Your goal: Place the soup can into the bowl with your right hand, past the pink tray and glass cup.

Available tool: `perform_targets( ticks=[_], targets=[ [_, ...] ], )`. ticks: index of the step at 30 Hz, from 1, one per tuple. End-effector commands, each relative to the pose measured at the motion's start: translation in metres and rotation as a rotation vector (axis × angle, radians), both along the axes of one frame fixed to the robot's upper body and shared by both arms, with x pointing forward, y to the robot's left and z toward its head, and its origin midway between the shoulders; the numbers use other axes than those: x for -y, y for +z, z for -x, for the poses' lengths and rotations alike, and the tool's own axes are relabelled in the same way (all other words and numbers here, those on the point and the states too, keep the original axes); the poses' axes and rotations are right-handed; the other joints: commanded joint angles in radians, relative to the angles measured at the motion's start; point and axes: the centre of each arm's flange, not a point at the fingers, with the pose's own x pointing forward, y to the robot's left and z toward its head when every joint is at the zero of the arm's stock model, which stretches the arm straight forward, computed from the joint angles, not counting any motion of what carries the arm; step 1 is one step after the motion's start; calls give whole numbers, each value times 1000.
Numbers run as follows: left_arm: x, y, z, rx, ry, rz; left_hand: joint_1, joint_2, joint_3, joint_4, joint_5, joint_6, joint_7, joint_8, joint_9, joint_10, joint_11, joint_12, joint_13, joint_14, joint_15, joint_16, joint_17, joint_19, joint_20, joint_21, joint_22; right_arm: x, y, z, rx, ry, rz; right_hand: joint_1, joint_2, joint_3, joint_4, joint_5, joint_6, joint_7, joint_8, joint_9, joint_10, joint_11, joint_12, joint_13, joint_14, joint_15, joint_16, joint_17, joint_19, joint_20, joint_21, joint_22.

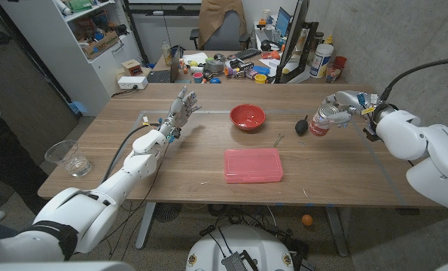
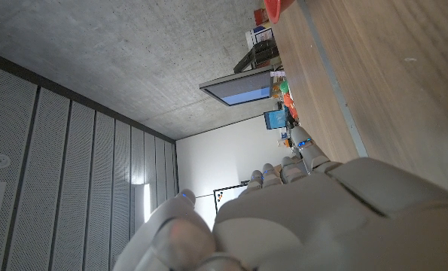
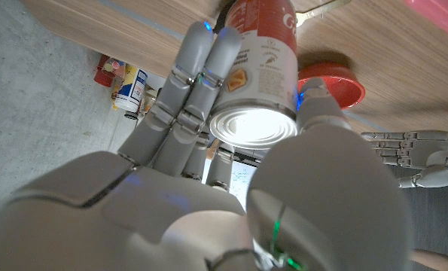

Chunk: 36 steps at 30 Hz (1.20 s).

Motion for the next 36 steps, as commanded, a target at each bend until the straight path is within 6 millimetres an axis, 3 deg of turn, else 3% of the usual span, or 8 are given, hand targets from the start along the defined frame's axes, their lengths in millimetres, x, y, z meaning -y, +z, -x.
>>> perform_targets(
  ticks=[1,36],
  targets=[
    [-8,-2,-2,-3,6,8,-1,130,-2,1,6,-271,2,7,4,-296,3,4,3,-282,2,4,3,-305,10,-2,6,-32,29,-29,-4,48,58,342,336,-5,3,-1,100,64,7,4,67,-60,121,199,3,-1,-7,5,5,-35,10,0],
    [-17,1,-4,-2,35,2,-1,129,-3,1,8,-272,4,6,4,-298,5,3,3,-284,3,4,3,-305,11,-6,6,-102,82,-89,-18,144,155,353,344,-14,7,0,125,70,12,5,80,-57,136,207,10,-1,-18,18,7,-36,25,-21]
  ],
)
